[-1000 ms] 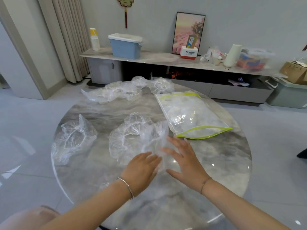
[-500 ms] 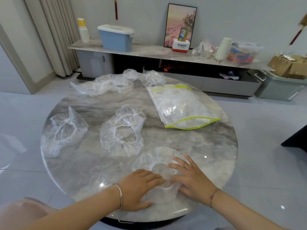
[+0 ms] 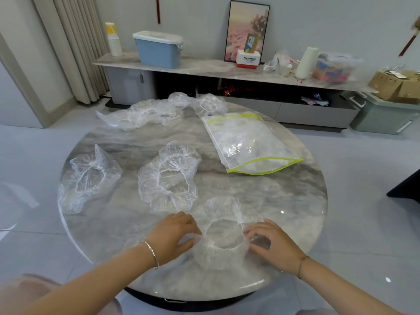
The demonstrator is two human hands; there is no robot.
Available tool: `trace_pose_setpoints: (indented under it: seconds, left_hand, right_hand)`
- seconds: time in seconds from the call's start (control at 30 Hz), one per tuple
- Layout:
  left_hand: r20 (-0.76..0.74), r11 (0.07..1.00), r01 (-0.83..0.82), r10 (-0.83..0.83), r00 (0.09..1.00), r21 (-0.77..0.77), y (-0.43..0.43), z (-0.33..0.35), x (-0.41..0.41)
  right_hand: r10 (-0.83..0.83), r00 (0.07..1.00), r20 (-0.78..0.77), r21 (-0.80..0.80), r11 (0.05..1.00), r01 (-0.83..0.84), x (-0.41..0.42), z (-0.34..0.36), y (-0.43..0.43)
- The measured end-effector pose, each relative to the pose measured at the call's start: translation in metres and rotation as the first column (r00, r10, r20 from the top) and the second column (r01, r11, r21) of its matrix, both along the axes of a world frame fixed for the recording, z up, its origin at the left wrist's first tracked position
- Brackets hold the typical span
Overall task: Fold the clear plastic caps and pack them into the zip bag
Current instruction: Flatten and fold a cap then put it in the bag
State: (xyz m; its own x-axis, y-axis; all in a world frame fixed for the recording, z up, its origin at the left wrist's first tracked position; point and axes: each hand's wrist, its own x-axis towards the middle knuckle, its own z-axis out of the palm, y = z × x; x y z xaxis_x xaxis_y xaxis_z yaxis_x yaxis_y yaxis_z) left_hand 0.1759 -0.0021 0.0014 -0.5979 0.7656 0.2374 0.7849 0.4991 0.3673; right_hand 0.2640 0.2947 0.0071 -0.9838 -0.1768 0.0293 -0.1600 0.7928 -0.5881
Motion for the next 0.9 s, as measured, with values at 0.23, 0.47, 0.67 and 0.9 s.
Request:
trace_pose_setpoints:
  seconds: [0.23, 0.47, 0.67, 0.9]
  left_hand:
    - [0.544, 0.932, -0.328, 0.197, 0.815, 0.154, 0.011, 0.017, 0.008]
    - [0.437, 0.908, -0.420, 0.384, 0.813, -0.017, 0.014, 0.018, 0.012]
    - [-0.172, 0.998, -0.043, 0.034, 0.985, -0.048, 0.028, 0.005, 0.010]
    - [-0.208, 0.948, -0.073, 0.007, 0.978, -0.310, 0.039, -0.023, 0.008]
  right_hand:
    - [-0.311, 0.935, 0.172, -0.347, 0.869, 0.353, -0.012, 0.013, -0.010]
    - [-0.384, 0.914, 0.131, -0.167, 0.900, 0.402, -0.015, 0.001, -0.008]
    - [-0.071, 0.961, -0.266, 0.134, 0.985, 0.110, -0.010, 0.010, -0.031]
    - [-0.007, 0.996, 0.091, 0.411, 0.911, -0.031, -0.006, -0.014, -0.035]
